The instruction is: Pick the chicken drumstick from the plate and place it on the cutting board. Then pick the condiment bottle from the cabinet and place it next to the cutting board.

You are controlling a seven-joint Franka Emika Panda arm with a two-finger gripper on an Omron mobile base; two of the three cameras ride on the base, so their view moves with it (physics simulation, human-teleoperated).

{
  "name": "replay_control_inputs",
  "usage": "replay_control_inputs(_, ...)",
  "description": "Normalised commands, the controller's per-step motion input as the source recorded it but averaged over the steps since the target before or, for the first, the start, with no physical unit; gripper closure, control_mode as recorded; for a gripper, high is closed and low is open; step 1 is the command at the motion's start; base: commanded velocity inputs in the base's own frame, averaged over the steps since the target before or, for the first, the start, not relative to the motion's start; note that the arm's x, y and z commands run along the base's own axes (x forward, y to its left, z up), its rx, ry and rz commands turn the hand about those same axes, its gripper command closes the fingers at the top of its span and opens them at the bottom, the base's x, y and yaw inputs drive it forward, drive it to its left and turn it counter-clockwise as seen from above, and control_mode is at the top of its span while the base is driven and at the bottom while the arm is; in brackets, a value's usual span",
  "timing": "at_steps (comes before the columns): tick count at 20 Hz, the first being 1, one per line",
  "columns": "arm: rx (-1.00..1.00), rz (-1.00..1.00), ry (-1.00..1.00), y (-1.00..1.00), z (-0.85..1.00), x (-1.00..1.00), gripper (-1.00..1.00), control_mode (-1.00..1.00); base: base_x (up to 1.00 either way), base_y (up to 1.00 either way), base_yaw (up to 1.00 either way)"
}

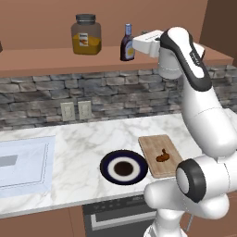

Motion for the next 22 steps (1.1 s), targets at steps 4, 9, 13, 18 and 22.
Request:
replay_control_inputs(4, 0.0, 0.0, 0.0, 0.0, 0.0, 0.1, -1.0, -1.0, 0.0, 0.0, 0.0)
replay_control_inputs(9, 0.0, 0.0, 0.0, 0.0, 0.0, 0.1, -1.0, -1.0, 0.0, 0.0, 0.0)
replay_control_inputs(13, 0.0, -0.01, 0.0, 0.0, 0.0, 0.1, -1.0, -1.0, 0.0, 0.0, 0.0)
replay_control_inputs(18, 0.0, -0.01, 0.0, 0.0, 0.0, 0.11, -1.0, -1.0, 0.0, 0.0, 0.0)
replay_control_inputs(22, 0.0, -0.01, 0.0, 0.0, 0.0, 0.12, -1.0, -1.0, 0.0, 0.0, 0.0)
